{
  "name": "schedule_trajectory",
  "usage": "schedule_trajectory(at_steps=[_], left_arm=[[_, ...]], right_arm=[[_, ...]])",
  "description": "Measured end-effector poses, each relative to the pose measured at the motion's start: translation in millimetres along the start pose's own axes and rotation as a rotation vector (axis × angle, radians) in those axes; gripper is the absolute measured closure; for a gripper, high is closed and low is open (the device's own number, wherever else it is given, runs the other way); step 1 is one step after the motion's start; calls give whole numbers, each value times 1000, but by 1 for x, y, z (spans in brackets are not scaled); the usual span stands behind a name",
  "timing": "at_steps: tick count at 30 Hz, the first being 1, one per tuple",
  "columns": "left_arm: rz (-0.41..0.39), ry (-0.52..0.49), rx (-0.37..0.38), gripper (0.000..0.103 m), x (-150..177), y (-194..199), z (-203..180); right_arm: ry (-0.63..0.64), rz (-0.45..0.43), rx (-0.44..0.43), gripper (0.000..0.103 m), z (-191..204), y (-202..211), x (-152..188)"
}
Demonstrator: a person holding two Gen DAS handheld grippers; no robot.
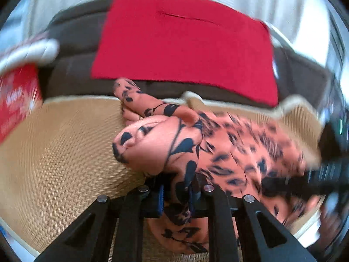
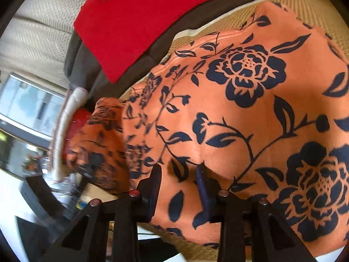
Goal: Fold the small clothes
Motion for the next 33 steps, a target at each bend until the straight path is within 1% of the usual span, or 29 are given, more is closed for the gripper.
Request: schedule_trajectory(at_steps=[1, 3, 4, 5, 6, 7, 8, 10, 12, 14, 18, 20, 23, 24, 25, 26, 27, 28, 29, 30, 33], left_arm=[[-14, -53, 0, 88, 5, 2, -12], [-37, -115, 6, 89, 11, 4, -27], [-49, -149, 8, 89, 18, 12, -32], [-55, -173, 6, 89, 21, 13, -37], [-60, -191, 4, 89, 23, 13, -40], [-68, -207, 1, 89, 26, 15, -42], [-73, -216, 0, 89, 27, 15, -43], [-73, -220, 4, 89, 29, 14, -42], [-76, -221, 4, 89, 28, 12, -43], [-77, -223, 4, 89, 28, 9, -44], [-82, -230, 7, 90, 29, 9, -45], [-87, -238, 8, 90, 30, 10, -44], [-90, -244, 12, 90, 32, 13, -43], [-92, -247, 12, 90, 33, 14, -44], [-94, -249, 12, 90, 33, 14, -43], [-94, -249, 11, 90, 33, 14, -43], [-94, -248, 11, 90, 34, 15, -43], [-91, -245, 9, 90, 34, 15, -42], [-85, -240, 13, 90, 34, 16, -41], [-81, -234, 17, 90, 34, 17, -40], [-89, -223, 43, 90, 33, 24, -43]], right_arm=[[-4, 0, -18, 66, 2, 2, -4], [22, -1, -57, 65, 10, 3, -17], [47, -2, -84, 65, 18, 2, -24], [67, 2, -107, 54, 24, 0, -31], [87, 14, -133, 25, 31, -5, -38], [95, 22, -155, 20, 36, -10, -43], [104, 26, -177, 20, 41, -15, -48], [146, 63, -221, 20, 54, -31, -59], [201, 113, -217, 20, 64, -48, -63], [259, 175, -187, 20, 74, -67, -66], [390, 235, -109, 20, 97, -99, -77], [464, 283, -57, 20, 111, -110, -77], [531, 363, 17, 20, 121, -129, -70], [536, 378, 31, 23, 122, -135, -68], [539, 393, 50, 23, 120, -140, -64], [543, 410, 81, 31, 117, -146, -59], [557, 428, 111, 58, 115, -150, -57], [578, 454, 149, 73, 110, -155, -54], [600, 465, 192, 78, 103, -158, -50], [600, 456, 200, 83, 100, -156, -50], [571, 405, 174, 88, 98, -136, -55]])
Point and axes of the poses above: each gripper's, at about its wrist camera, not at the fingertips, and y roughly against the way its jaws point, z to its left, x to its underside, the point moved 8 cm from there along -y, roughly the way its jaws point, and after that the axes turned 15 degrees about -x, right-handed, at the moved point
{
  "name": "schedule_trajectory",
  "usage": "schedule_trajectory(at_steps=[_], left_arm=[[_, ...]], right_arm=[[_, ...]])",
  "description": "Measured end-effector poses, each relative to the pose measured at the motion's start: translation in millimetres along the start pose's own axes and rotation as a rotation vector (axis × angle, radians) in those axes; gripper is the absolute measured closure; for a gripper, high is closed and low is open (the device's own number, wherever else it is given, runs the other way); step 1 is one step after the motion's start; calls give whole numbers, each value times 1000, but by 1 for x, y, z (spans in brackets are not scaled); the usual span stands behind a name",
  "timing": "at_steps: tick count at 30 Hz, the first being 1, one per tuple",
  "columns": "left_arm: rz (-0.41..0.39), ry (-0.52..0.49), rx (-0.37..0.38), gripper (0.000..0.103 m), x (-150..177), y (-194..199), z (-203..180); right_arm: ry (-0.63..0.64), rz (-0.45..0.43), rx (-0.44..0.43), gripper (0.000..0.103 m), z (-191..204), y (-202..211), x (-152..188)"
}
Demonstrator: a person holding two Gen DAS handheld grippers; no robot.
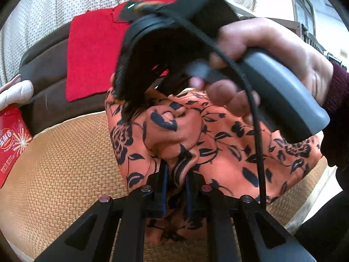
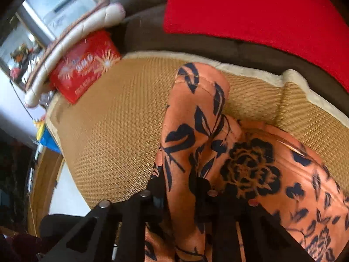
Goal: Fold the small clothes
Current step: 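Pinch the blouse fold with the left gripper while the right gripper presses the bundle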
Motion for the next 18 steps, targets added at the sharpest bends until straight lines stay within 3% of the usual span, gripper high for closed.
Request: schedule_trajectory(at_steps=[4, 10, 14, 18], left_arm=[[-67, 18, 74, 90, -15, 20, -16], [-171, 20, 251, 90, -47, 53, -69], [-165, 11, 343, 90, -57, 54, -113], [-103, 5, 416, 90, -55, 42, -152]], right_arm=[[-43, -114, -21, 89, -11, 50, 15], [-157, -299, -41, 89, -54, 147, 46], [-257, -367, -8, 89, -102, 192, 78], [-349, -384, 17, 89, -146, 209, 98]])
Point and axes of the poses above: each gripper's, at about its wrist camera, not at the fingertips, and y roughly against the way its jaws point, z to its left, x to its underside, the point moved 8 cm from there along -y, roughly the way its jaws point, and after that the axes turned 15 degrees about -x, right-handed, at the moved point
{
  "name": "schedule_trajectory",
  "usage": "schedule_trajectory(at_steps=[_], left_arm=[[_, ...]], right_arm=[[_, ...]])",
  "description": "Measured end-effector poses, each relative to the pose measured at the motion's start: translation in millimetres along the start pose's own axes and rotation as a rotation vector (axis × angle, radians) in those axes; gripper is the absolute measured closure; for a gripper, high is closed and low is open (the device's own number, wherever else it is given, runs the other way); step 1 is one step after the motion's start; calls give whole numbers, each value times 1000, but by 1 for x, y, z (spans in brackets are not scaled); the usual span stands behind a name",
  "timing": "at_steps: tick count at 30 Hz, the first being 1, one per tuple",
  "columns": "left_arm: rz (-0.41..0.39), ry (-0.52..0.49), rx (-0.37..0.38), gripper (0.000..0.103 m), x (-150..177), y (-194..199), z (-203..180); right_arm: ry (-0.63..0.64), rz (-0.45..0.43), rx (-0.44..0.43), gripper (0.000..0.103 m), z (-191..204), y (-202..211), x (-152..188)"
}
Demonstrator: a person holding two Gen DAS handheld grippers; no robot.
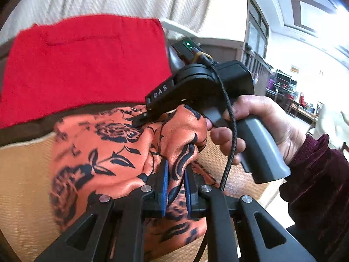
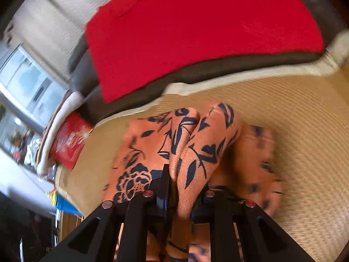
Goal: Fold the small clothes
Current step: 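Pinch the blouse fold with the left gripper while the right gripper presses the bundle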
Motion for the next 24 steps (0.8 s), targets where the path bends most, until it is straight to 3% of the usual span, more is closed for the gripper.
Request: schedule_trajectory(at_steps=[5, 9, 10, 12, 14, 17, 18, 21, 24], left_arm=[[101, -59, 38, 90, 17, -7, -32], [103, -83, 98, 84, 16, 12, -29], [90, -83, 105, 78, 14, 23, -14], [44, -81, 115, 50, 8, 41, 0], [-29, -57, 94, 37, -2, 64, 23], [-89, 18, 67, 35, -10, 84, 64], [-90, 49, 28, 33, -11, 85, 82], [-22, 117, -81, 32, -8, 67, 122], [39, 168, -114, 32, 0, 49, 139]], right_arm=[[-94, 31, 29, 89, -50, -2, 6], [-127, 26, -1, 89, -59, -1, 5], [-131, 21, 3, 88, -59, 1, 4], [-153, 13, 9, 85, -57, 9, 4], [-164, -3, 31, 84, -52, 19, 3], [-116, -63, 140, 84, -37, 47, 4], [-74, -104, 182, 84, -27, 61, 3], [-11, -175, 105, 84, 7, 83, 10], [61, -166, 54, 84, 39, 84, 28]])
Point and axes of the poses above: each gripper's, at about its wrist camera, not at the fingertips, and y roughly against the way its jaws point, z to its left, x to its underside, the point moved 8 cm from there along -y, roughly the way its jaws point, and after that the axes turned 15 degrees about -x, right-handed, at the moved point
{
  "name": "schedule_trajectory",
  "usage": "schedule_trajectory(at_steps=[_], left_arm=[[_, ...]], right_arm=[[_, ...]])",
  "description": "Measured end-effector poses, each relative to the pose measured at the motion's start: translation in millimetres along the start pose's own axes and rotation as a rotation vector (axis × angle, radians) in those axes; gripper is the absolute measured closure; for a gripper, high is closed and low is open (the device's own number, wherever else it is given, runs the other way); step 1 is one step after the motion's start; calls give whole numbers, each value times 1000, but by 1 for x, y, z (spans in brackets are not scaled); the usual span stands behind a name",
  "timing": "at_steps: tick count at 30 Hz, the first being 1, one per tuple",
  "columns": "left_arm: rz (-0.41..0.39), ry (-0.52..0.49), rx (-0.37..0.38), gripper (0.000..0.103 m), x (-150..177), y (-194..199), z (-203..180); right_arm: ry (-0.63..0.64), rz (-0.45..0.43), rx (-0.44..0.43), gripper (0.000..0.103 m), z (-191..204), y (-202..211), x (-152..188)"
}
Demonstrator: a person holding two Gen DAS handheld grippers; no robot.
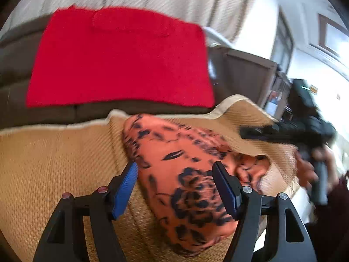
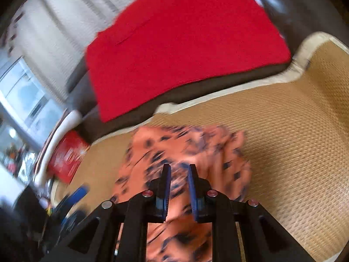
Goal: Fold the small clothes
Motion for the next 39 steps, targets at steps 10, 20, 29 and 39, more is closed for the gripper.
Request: schedule_trajectory(at_steps=[10, 20, 29, 39], left_arm=[[216, -202, -64, 32, 54, -50, -34], [249, -173, -60, 27, 60, -49, -27], [230, -197, -73, 27, 56, -34, -30], [197, -238, -107, 27, 53, -11, -33]], right_arm=[[-67, 302, 184, 86, -14, -15, 82], [-123, 43, 222, 84, -25, -39, -24], [-105, 47, 163, 82, -7, -80, -43], [-21, 205, 86, 33, 23, -161, -32]])
Point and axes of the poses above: each gripper's, at about its wrist camera, not at the fingertips, and y roughly against the way its jaws point, z to its left, x to its underside, the point moved 8 cm from there along -y, roughly the way its jaws point, and after that the axes turned 15 degrees about -x, right-handed, at the moved point
